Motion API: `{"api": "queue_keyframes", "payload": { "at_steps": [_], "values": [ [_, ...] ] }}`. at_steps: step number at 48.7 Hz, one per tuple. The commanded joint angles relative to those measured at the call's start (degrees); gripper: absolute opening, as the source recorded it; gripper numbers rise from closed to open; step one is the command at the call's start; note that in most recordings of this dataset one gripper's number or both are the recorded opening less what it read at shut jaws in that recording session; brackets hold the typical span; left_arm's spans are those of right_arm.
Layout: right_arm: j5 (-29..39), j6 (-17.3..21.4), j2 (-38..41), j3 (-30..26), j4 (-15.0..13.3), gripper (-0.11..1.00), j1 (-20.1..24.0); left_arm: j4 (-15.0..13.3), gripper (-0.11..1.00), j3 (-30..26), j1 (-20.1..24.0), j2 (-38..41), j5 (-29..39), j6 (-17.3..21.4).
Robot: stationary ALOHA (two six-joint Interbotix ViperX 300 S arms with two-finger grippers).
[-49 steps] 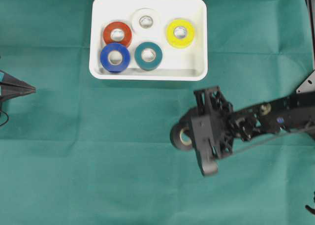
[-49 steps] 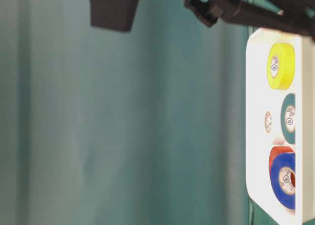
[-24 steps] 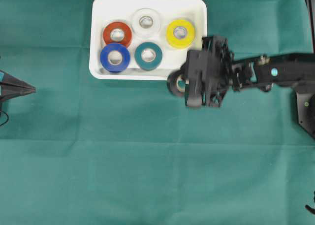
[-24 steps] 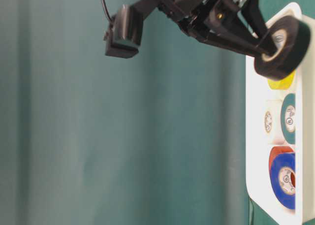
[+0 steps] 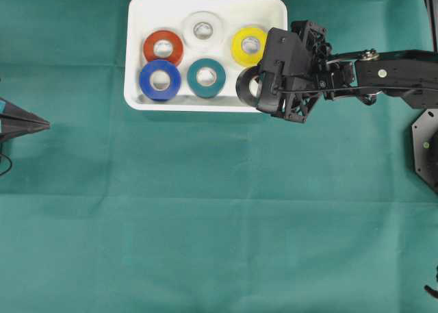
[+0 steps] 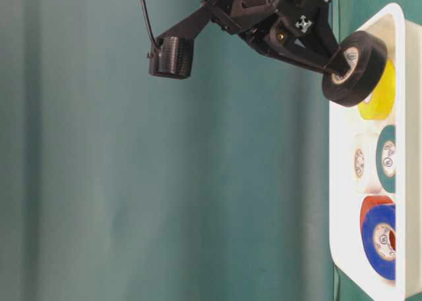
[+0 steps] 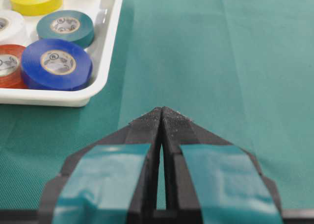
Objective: Put the tape into the white case with the right arm.
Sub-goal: 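Carry the black roll into the tray beside the teal roll, release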
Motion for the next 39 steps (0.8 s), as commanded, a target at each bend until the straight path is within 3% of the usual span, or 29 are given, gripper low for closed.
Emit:
{"api": "queue_keyframes", "payload": {
  "at_steps": [1, 34, 39],
  "values": [
    [-0.4, 0.0, -1.4, -1.3, -0.2, 0.00, -0.3, 0.0, 0.00, -0.7, 0.1, 0.5, -0.3, 0.1],
    [-0.5, 0.1, -1.5, -0.8, -0.2, 0.00, -0.4, 0.0, 0.00, -0.6, 0.1, 0.4, -0.3, 0.1],
    [-0.4, 0.1, -1.5, -0.5, -0.2, 0.17, -0.4, 0.0, 0.00, -0.7, 0.1, 0.4, -0.3, 0.0]
  ]
}}
